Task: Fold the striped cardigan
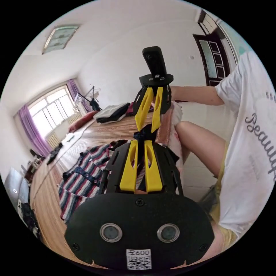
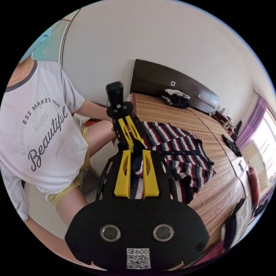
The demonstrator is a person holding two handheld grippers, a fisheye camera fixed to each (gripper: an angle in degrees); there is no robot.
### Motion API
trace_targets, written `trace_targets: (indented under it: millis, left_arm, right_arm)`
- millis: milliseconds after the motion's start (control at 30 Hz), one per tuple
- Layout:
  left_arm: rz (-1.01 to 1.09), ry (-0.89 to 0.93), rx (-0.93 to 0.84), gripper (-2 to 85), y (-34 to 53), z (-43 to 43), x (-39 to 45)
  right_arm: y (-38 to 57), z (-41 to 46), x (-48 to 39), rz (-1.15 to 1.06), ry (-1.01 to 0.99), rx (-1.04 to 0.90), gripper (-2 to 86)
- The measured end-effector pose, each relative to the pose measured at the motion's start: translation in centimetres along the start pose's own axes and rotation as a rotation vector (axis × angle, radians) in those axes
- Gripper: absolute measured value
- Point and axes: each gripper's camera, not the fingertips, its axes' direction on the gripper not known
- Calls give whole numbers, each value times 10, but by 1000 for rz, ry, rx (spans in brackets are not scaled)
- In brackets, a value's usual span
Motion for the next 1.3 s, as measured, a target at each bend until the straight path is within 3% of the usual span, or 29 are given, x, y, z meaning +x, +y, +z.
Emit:
trace_targets:
  millis: [67,233,333,433,567,833,933,1000,1100,1233,1300]
  left_arm:
    - [20,-86,37,33,9,-2,7]
    - [-71,-10,32,30,11,5,-11]
    - [-63,-72,19,34,10,8,-13]
    - [-43,-13,22,45,16,9,-20]
    - [73,75,-21,32,26,12,-15]
    - [115,189,-111,20,37,48,-21]
    - [160,256,-109,15,33,55,-24]
    - [256,399,-179,12,30,67,-26]
    - [216,530,-213,13,27,77,-53]
    - [52,388,-144,16,30,90,-129]
    - [-21,294,-132,16,33,100,-164]
  right_arm:
    - [24,-6,-8,83,-8,83,134]
    - [57,24,-25,222,102,108,134]
    - [54,35,-43,197,165,140,132]
    - [47,41,-58,136,262,129,129]
    - [35,55,-60,77,156,-3,123]
    - [34,75,-55,142,47,-44,103]
    - [33,63,-29,195,121,-33,92]
    - [33,53,-4,235,203,-11,84]
    - [24,52,49,290,396,-50,70]
    - [-1,97,121,133,559,-263,50]
    - [-9,125,148,47,541,-357,50]
